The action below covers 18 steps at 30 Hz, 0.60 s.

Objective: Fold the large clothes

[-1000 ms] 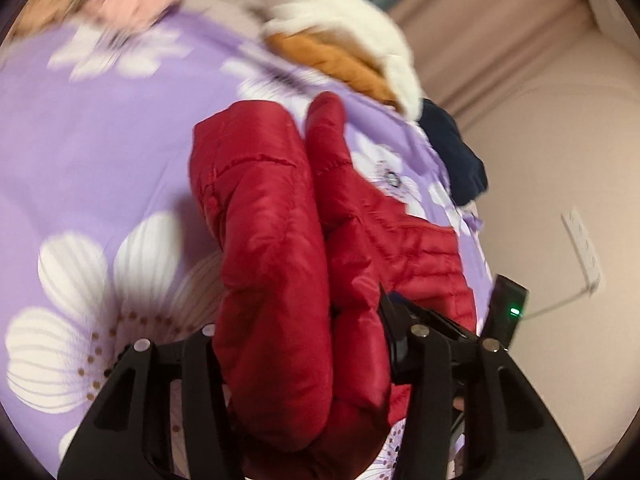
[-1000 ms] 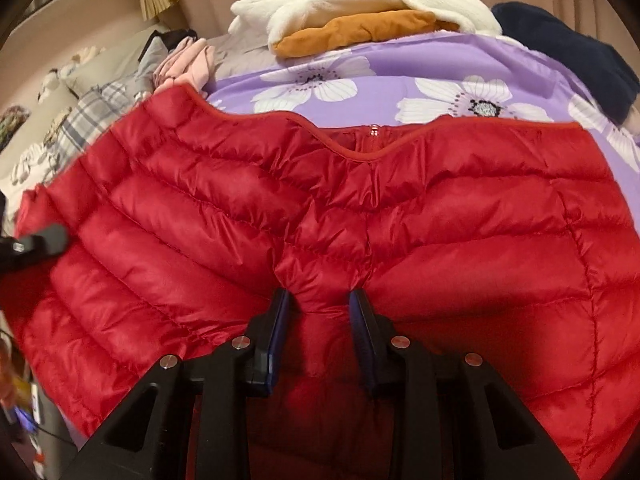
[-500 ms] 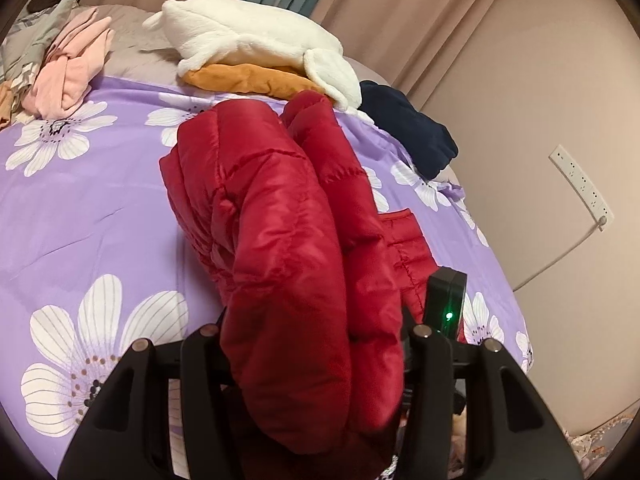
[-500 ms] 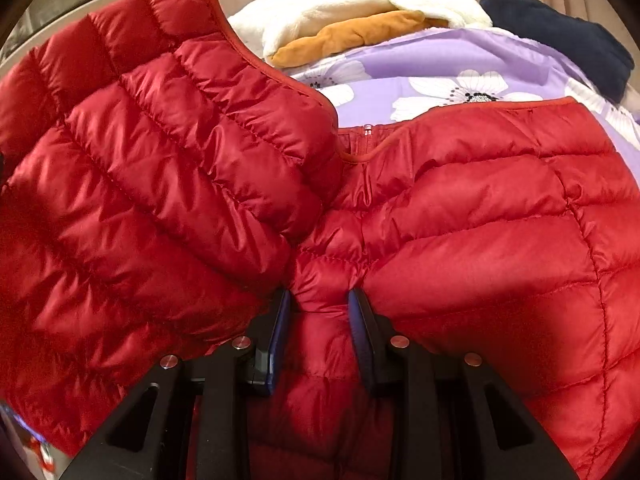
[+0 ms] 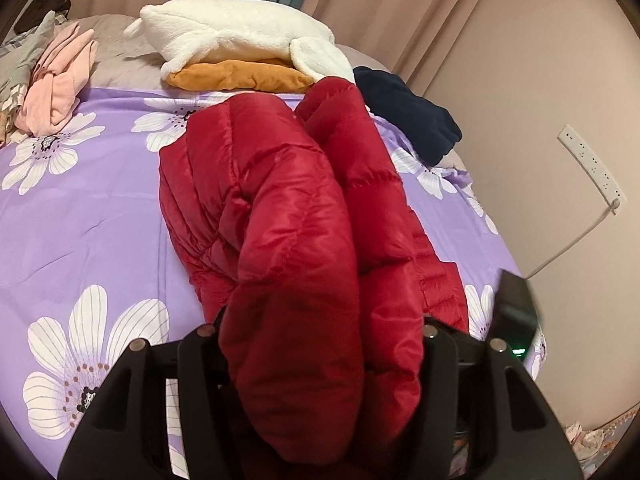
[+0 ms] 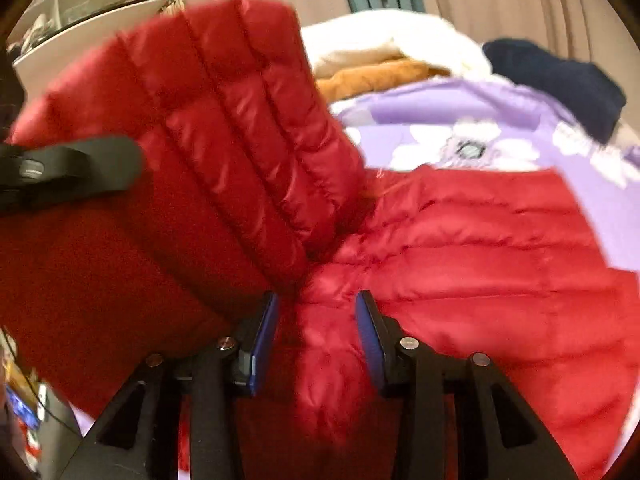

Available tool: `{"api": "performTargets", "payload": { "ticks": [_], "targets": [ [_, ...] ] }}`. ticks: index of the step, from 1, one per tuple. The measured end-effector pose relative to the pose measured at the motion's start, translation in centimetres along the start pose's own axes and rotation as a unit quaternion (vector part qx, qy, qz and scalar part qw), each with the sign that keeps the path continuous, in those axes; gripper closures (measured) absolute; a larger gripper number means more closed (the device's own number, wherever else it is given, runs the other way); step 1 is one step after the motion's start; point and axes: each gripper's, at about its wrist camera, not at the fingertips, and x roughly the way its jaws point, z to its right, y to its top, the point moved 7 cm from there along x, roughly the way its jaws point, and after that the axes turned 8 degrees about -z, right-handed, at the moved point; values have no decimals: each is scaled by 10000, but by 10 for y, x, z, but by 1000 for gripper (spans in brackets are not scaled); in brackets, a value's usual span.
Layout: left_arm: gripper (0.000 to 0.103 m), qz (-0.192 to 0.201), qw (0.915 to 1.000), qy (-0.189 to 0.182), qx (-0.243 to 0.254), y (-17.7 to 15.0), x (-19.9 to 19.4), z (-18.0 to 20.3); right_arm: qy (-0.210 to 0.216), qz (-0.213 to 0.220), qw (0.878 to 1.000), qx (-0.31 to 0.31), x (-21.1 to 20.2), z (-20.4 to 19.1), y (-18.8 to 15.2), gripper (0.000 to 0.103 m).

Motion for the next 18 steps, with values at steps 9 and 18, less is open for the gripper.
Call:
{"api": "performTargets", "payload": {
  "ticks": [9,18],
  "targets": [
    [48,-16,9999,146,7,-1,4,8,-65,147,9973,713,-38,49,-20,63],
    [46,-27,9997,230,39,-2,18,30,652,-95,9873,1443,3,71,-44,63]
  ]
}}
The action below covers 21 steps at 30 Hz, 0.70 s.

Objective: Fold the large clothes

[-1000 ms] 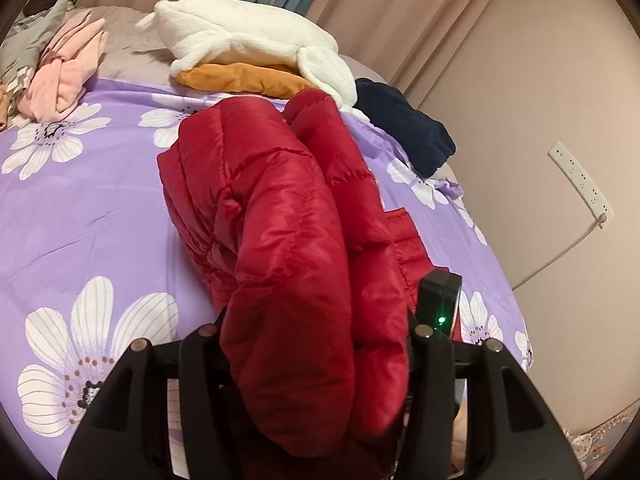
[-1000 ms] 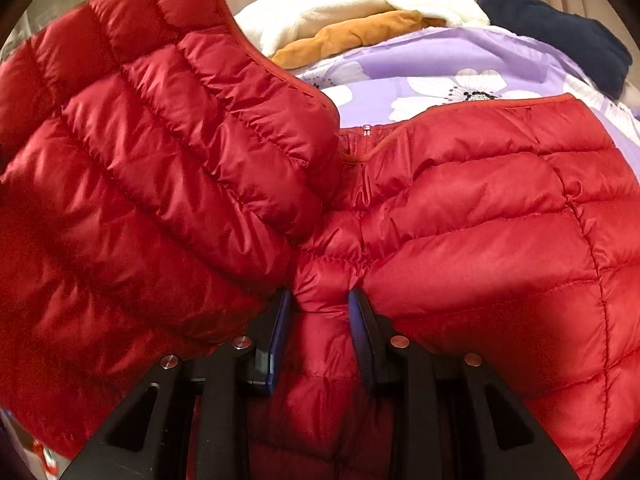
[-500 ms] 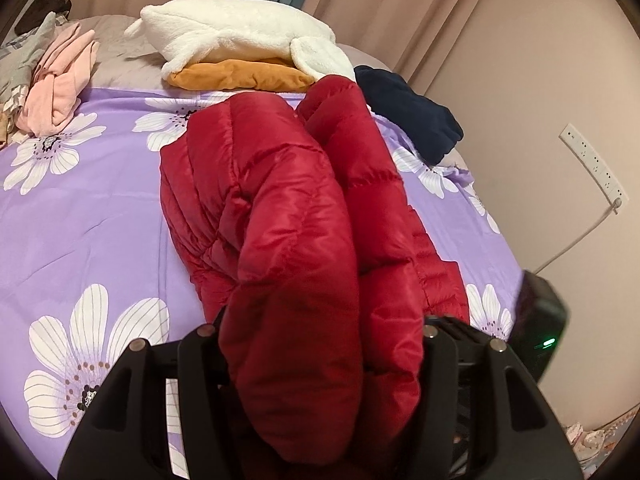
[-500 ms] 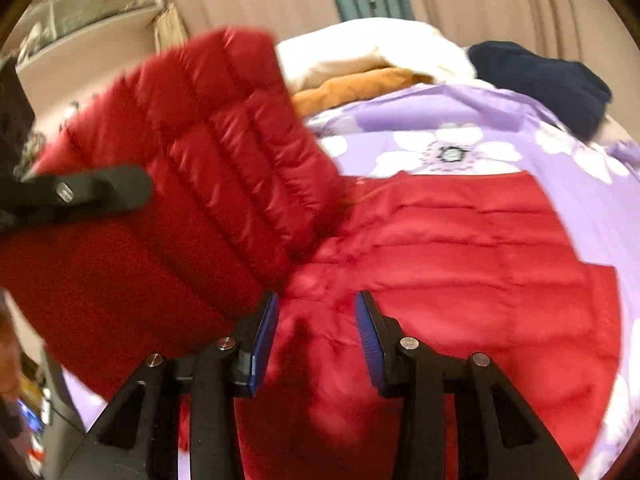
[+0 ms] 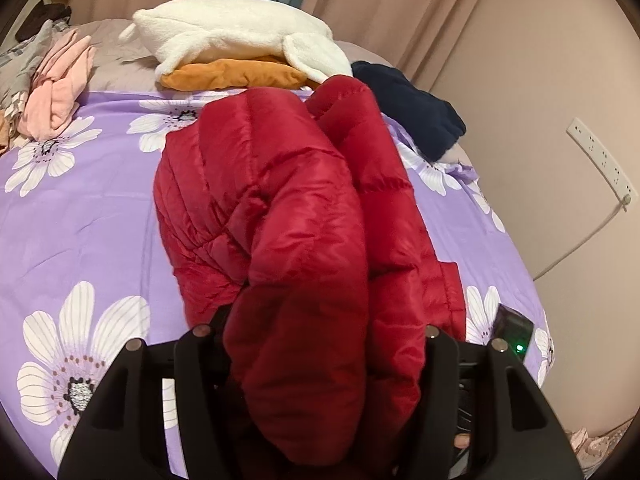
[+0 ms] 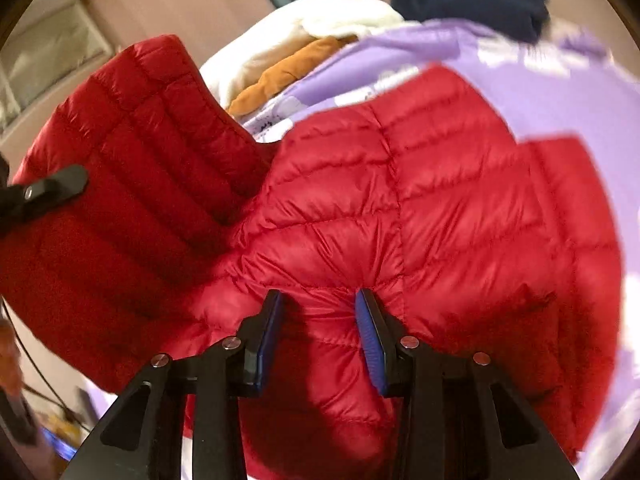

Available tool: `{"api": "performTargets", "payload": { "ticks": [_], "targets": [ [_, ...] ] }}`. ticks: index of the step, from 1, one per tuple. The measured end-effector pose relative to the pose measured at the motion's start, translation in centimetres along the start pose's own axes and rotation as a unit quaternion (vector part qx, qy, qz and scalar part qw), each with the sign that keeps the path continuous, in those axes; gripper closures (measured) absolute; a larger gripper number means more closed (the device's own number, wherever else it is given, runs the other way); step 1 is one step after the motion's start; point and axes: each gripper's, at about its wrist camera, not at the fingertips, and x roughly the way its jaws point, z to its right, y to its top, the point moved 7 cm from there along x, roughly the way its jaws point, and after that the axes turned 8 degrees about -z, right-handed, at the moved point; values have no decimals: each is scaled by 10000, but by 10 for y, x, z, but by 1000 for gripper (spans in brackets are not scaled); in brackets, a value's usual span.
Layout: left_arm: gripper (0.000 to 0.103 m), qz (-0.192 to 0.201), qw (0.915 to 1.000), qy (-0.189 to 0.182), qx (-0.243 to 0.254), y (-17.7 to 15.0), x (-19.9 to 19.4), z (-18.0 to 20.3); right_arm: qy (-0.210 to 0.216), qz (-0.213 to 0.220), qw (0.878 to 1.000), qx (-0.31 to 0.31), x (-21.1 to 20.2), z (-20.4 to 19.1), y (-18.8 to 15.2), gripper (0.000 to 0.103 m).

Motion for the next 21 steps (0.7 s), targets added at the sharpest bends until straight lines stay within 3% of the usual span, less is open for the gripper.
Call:
{"api": "performTargets", "payload": {
  "ticks": [11,14,18,21],
  "targets": [
    [41,-372,9981,90,486,-9,53,53,144,119,9998,-57,1,0,-4,63],
    [32,-525,9964,146,647,-13,70,61,225,156,9996,-98,-5,3,-4,63],
    [29,-606,9955,-2,726,-15,75,64,175,92,9993,-326,-25,9,-4,63],
    [24,-710,9938,-391,763,-16,73,64,-61,152,9983,-558,-49,21,-8,63]
  ]
}}
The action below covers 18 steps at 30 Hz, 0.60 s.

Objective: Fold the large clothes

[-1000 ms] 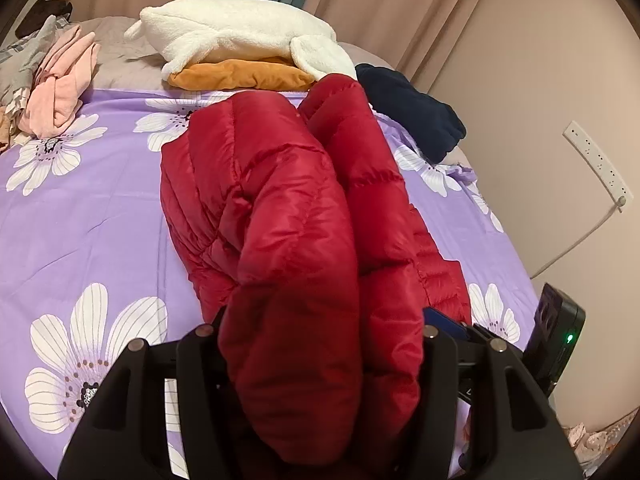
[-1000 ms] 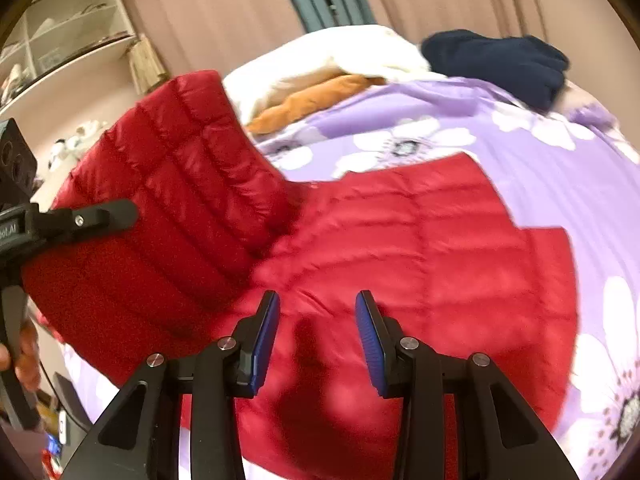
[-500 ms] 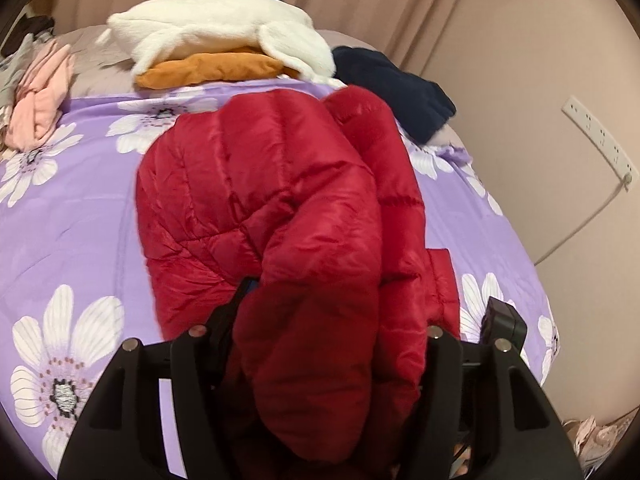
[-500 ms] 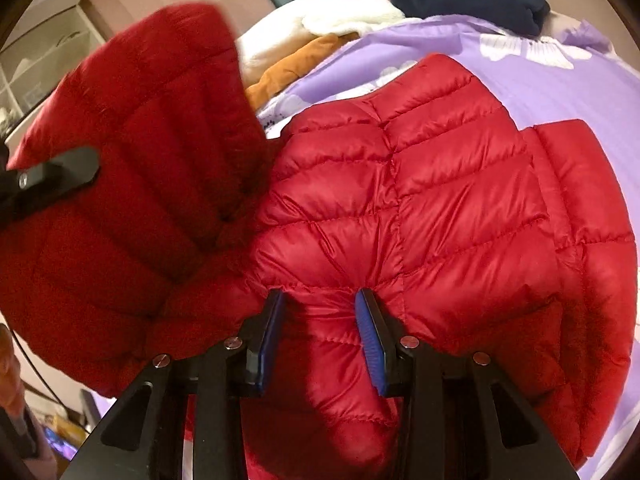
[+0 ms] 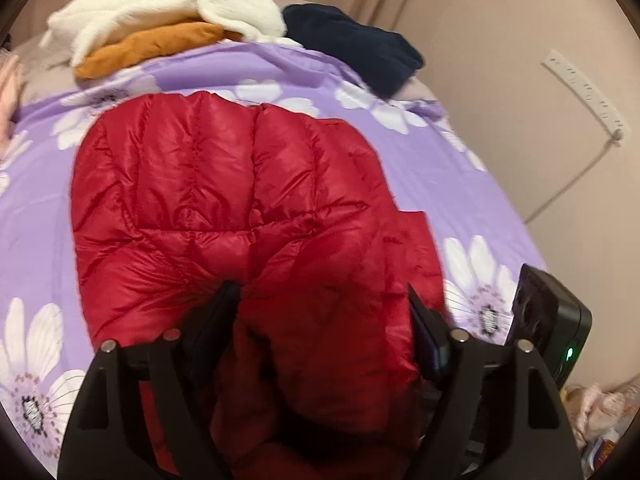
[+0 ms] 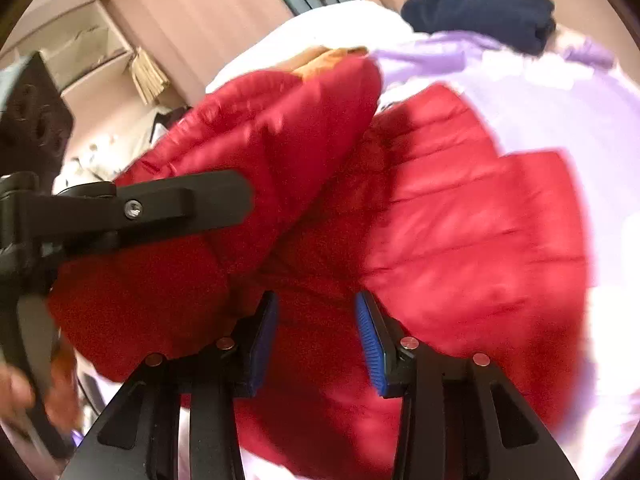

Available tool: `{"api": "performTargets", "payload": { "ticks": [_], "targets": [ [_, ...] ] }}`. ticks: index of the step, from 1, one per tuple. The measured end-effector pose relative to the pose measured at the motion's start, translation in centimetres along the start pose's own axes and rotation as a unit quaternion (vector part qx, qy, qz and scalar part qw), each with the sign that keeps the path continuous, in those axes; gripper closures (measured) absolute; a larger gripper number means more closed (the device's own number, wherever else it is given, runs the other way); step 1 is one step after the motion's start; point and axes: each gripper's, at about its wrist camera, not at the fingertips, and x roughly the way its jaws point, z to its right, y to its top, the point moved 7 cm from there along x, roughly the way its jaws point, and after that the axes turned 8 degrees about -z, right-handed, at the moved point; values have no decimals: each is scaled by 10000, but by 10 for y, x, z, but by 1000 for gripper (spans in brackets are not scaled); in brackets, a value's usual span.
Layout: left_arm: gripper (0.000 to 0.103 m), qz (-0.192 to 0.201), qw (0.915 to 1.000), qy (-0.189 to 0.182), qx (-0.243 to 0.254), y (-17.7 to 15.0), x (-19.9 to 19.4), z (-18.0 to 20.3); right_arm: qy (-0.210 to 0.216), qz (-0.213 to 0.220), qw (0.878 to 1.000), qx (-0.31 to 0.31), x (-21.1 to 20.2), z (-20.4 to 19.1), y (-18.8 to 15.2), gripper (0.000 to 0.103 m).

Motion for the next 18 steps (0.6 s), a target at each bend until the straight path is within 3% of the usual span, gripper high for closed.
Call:
{"api": "performTargets", "payload": {
  "ticks": [2,5,6,9,11,13,18],
  "targets": [
    [22,-16,9997,-212,101,-2,-3,1,123,63,9997,198,-16,14,-1,51],
    [20,-24,9990,-400,190,-6,-3,6,912,316,9903,999,-33,41,7,41],
    [20,-33,9988,-459,184,-6,-3,6,1199,425,9828,1339,-36,51,10,38],
    [19,-81,9978,-605,258,-9,-3,10,2291,534,9453,2260,-35,71,20,26],
    [19,-110,9973,-603,400,-11,-3,14,2657,470,9309,2462,-30,72,30,22],
    [19,-149,9966,-606,545,-14,-2,17,2777,311,9310,2348,-24,65,44,21],
    [19,-222,9950,-606,762,-18,-1,17,2502,-296,9484,1924,-4,32,56,21]
  ]
}}
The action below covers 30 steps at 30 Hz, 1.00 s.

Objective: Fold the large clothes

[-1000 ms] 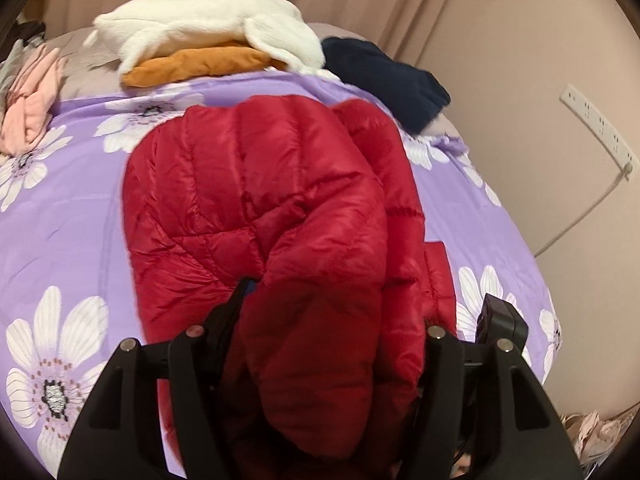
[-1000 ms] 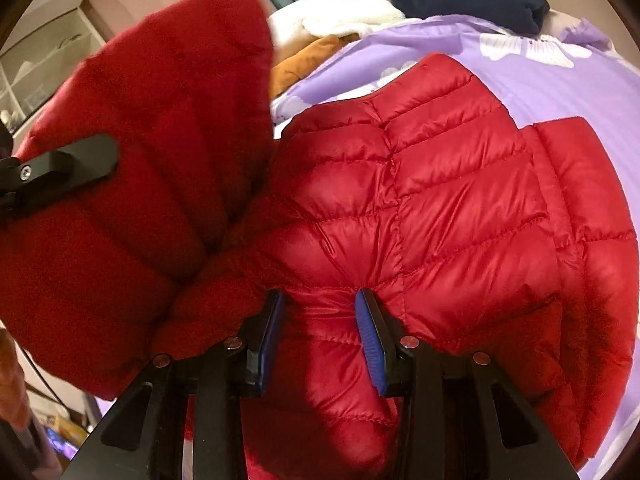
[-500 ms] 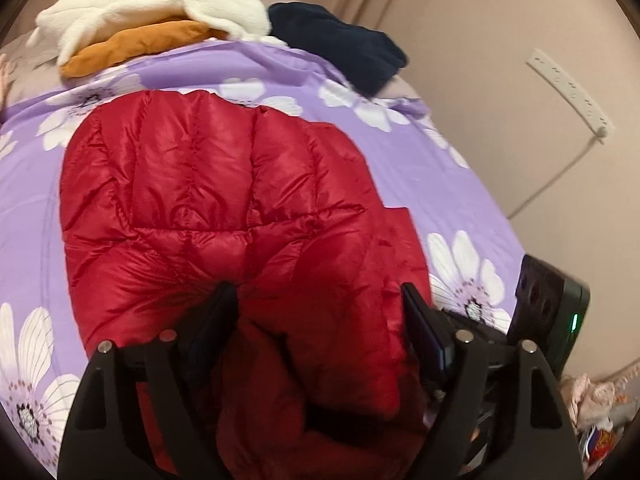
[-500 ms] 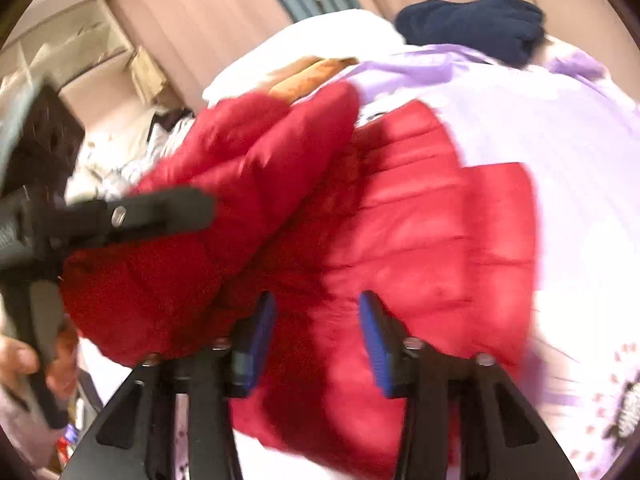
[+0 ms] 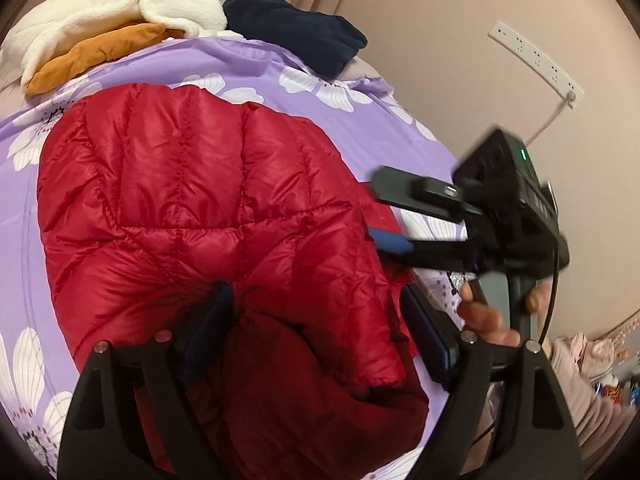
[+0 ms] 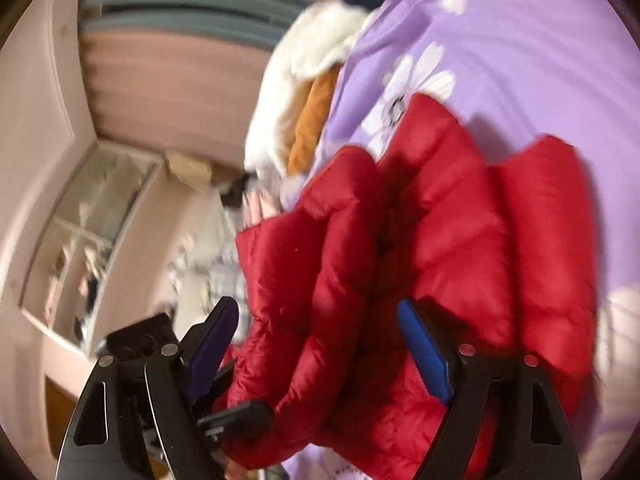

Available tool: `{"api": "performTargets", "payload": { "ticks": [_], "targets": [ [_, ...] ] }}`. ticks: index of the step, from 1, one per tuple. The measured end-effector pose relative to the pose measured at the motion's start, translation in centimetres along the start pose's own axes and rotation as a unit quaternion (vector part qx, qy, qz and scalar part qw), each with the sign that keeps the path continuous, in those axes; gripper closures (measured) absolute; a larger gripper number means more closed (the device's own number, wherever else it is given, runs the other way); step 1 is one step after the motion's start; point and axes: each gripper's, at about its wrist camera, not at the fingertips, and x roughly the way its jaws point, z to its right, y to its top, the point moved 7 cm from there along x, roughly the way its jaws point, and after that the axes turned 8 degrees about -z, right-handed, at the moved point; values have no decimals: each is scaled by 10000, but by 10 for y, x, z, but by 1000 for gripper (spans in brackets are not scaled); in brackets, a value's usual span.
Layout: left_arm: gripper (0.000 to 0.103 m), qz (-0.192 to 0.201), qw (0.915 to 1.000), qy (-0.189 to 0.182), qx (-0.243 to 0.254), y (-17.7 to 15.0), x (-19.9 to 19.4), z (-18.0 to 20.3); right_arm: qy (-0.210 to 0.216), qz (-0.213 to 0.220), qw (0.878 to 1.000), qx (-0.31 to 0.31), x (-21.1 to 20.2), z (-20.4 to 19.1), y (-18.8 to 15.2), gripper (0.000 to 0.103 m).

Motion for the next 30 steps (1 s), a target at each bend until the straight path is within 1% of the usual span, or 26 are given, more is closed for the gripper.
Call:
{"api": "performTargets", "payload": {
  "ticks": [1,2,4,5,7,8,9,10,11,13,15,16,18,19,20,21,23,25,27,30],
  "targets": [
    [19,-13,10000,-1,14,0,0,-1,-82,-115,9999,-95,4,-5,2,21],
    [19,-25,10000,6,24,-1,0,-1,-48,-217,9996,-187,5,-10,-1,21],
    [19,-47,10000,45,69,0,2,-1,144,-328,9988,-348,5,-23,0,21],
    [19,-56,9999,69,104,0,2,-1,68,-344,9986,-407,7,-25,-1,21],
    [17,-74,9998,101,165,0,4,0,-359,-421,9972,-506,15,-22,-1,22],
    [17,-84,9997,113,184,-1,5,1,-547,-467,9960,-526,20,-19,-2,37],
    [16,-83,9997,137,194,-2,6,1,-758,-513,9941,-587,23,-16,-4,49],
    [15,-96,9996,134,207,-2,7,1,-969,-492,9916,-696,24,-15,-5,65],
    [15,-104,9997,134,195,-3,7,1,-1096,-421,9899,-791,24,-16,-5,75],
    [15,-86,9998,48,161,-4,4,1,-1416,-204,9842,-1047,19,-20,-6,82],
    [16,-39,9998,-136,107,-5,-7,5,-1547,27,9810,-1169,14,-25,-3,84],
    [17,38,9996,-259,69,-5,-16,7,-1481,165,9824,-1125,8,-25,-2,85],
    [17,276,9984,-489,42,-5,-36,12,-1169,342,9881,-935,-3,-22,1,85],
    [17,446,9978,-498,40,-5,-49,12,-1023,439,9908,-775,-10,-16,1,85],
    [17,544,9975,-441,41,-4,-56,12,-867,546,9927,-636,-15,-12,2,85],
    [17,691,9972,-293,37,-2,-65,8,-698,645,9943,-483,-20,-6,2,85],
    [17,840,9964,-48,-57,0,-73,-1,-458,881,9950,-76,-32,10,2,85],
    [17,835,9962,16,-237,2,-73,-11,-201,1093,9935,238,-38,24,2,85],
    [17,754,9963,47,-404,3,-64,-19,-34,1224,9914,468,-44,35,0,85],
    [17,597,9966,294,-478,4,-44,-24,-153,1413,9877,646,-52,50,-6,85]
  ]
}}
